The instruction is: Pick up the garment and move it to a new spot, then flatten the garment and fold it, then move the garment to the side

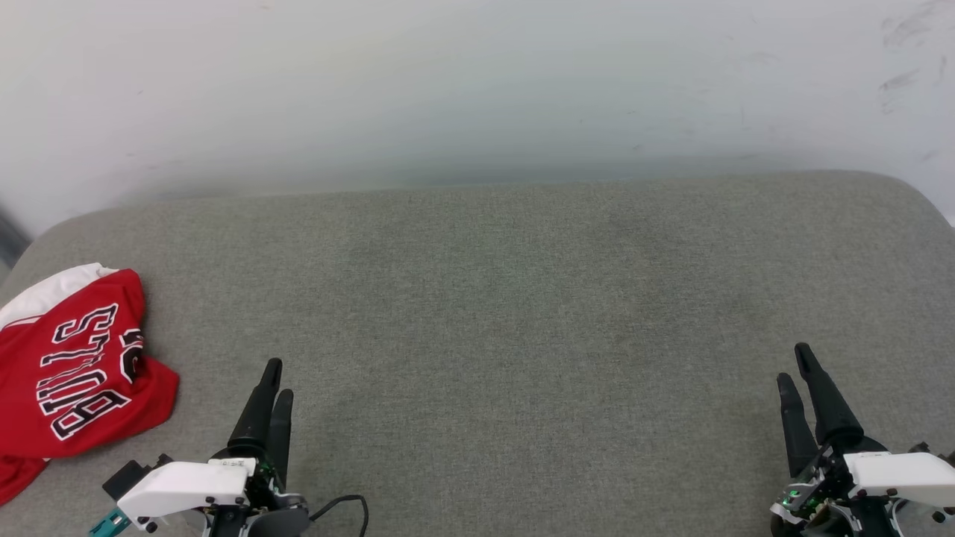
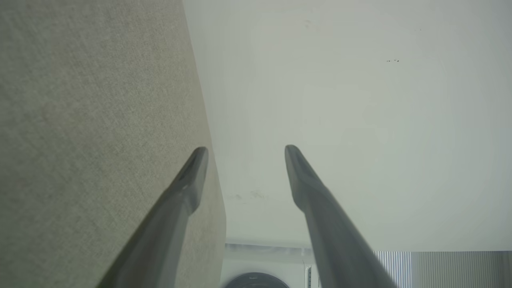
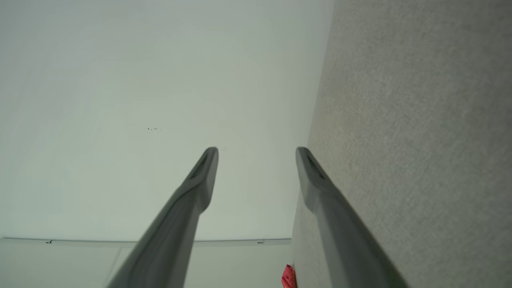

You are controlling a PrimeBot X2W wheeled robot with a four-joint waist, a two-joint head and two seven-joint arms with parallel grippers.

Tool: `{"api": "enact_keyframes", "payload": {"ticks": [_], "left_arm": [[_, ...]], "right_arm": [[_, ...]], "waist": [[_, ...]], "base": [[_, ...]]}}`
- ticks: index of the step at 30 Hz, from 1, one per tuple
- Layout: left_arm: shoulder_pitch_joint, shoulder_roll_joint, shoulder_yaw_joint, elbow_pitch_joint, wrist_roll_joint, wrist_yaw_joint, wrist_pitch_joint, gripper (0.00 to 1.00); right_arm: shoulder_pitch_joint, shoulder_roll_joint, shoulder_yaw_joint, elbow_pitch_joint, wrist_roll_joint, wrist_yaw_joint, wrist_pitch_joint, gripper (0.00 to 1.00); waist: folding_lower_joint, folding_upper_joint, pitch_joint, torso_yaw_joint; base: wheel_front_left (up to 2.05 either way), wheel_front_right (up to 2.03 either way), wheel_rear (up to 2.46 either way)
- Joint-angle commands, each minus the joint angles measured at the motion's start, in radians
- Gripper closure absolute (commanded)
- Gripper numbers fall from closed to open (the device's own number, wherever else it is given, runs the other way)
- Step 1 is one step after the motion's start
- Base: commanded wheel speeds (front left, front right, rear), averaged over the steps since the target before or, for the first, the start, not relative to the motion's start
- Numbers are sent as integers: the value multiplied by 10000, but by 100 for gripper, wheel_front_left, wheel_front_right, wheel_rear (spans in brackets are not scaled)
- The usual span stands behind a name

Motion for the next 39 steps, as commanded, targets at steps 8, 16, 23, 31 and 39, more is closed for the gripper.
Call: {"api": "enact_keyframes", "payload": {"ticks": [8,16,23,31,39], "left_arm": [[-220,125,-463,-502,654,-2,-473,0],[-205,145,-574,-906,2205,-2,-817,0],[-157,135,-517,-1373,4243,-2,-1093,0],[-54,201,-626,-1671,6441,-2,-1391,0],[40,229,-803,-1738,7984,-3,-1664,0]], "right_arm": [[-9,-210,325,-547,-814,2,-494,0],[-8,-484,600,-759,-2868,3,-859,0],[-78,-521,758,-913,-4957,3,-1025,0],[-128,-475,755,-1270,-7281,3,-1119,0],[-66,-441,767,-1544,-8945,3,-1226,0]], "waist": [[0,0,-15,11],[0,0,-24,32],[0,0,-13,34],[0,0,-17,48],[0,0,-31,84]], "base": [[0,0,0],[0,0,0],[0,0,0],[0,0,0],[0,0,0]]}}
